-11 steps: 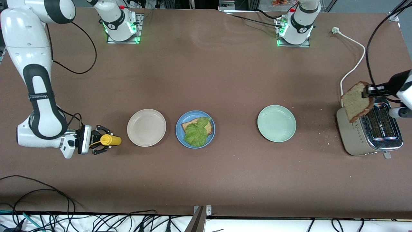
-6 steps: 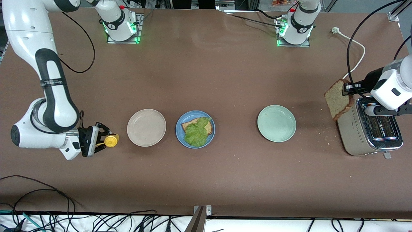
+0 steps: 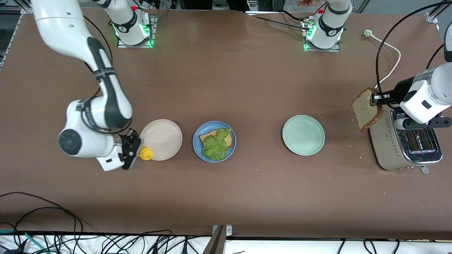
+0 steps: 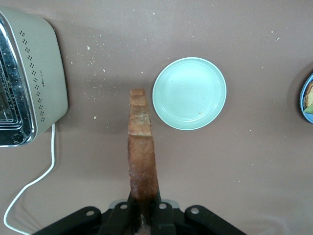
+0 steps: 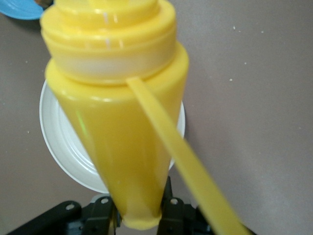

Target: Make sandwich in blue plate with both arms

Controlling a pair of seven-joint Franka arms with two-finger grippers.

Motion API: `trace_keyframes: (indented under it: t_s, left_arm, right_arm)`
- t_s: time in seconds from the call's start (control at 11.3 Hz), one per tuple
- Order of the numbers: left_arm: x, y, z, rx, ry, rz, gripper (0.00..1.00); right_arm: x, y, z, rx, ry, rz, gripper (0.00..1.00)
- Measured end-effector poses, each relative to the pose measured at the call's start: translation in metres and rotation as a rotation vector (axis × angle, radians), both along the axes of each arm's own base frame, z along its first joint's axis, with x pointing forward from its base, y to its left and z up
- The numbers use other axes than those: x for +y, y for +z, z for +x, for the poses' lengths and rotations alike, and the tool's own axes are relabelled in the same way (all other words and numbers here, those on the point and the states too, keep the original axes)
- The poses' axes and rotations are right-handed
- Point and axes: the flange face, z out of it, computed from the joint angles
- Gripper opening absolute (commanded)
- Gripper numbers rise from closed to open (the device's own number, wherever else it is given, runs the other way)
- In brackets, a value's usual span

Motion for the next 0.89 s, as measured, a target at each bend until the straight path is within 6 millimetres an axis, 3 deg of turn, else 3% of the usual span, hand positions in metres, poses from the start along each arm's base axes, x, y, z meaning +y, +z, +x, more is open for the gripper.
trace_keyframes:
  t_s: [0.62,0.89]
  left_arm:
    - [0.003,-0.007,0.003,0.013,0.002,-0.005,0.0]
    - [0.003,-0.01,0.003,0.017,0.002,-0.007,0.0]
  right_arm:
    - [0.133,0.009,-0.05,-0.105,0.054,-0.404,0.0]
    - [0.171,0.009,-0.074,-0.147,0.082,-0.536,0.0]
